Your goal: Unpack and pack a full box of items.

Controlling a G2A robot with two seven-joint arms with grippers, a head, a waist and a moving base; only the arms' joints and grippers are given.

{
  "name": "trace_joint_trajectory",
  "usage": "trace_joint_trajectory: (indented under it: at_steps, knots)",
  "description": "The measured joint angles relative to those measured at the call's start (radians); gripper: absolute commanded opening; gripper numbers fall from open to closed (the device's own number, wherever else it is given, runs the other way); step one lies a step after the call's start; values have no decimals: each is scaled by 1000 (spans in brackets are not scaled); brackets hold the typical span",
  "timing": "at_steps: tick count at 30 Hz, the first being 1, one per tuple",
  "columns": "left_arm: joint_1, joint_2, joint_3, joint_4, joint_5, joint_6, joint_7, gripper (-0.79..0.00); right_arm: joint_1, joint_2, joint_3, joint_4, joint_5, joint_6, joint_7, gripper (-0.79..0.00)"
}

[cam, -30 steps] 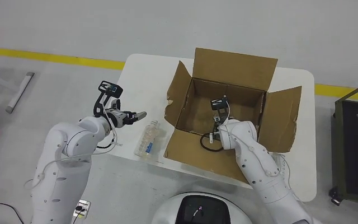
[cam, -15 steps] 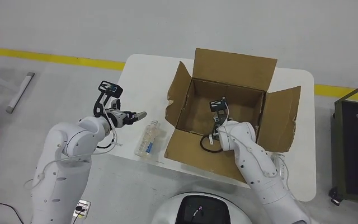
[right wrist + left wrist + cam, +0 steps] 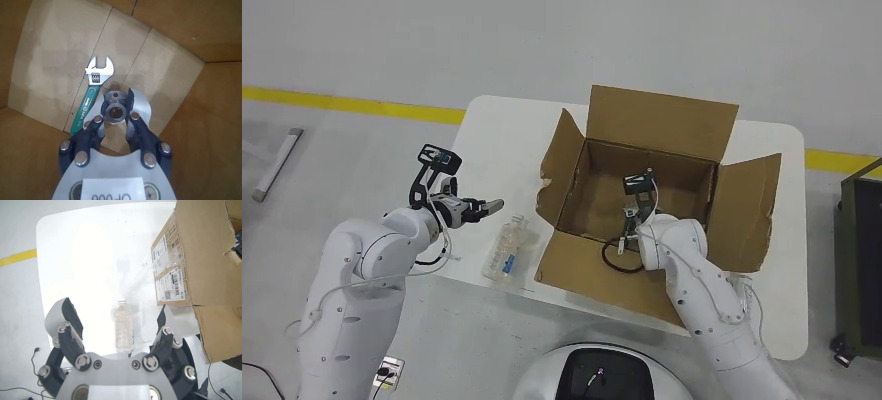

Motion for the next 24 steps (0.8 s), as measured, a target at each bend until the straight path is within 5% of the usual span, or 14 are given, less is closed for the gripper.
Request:
trace_joint_trajectory:
  at_steps: [6, 13, 24]
  knots:
    - [0, 0, 0, 0, 0, 0, 0, 0, -64, 9, 103, -177, 57, 4, -44, -785]
    - [0, 0, 0, 0, 0, 0, 0, 0, -208, 17, 311, -423, 356, -54, -234, -785]
    - [0, 0, 0, 0, 0, 0, 0, 0, -236, 17, 338, -435, 410, -64, -275, -785]
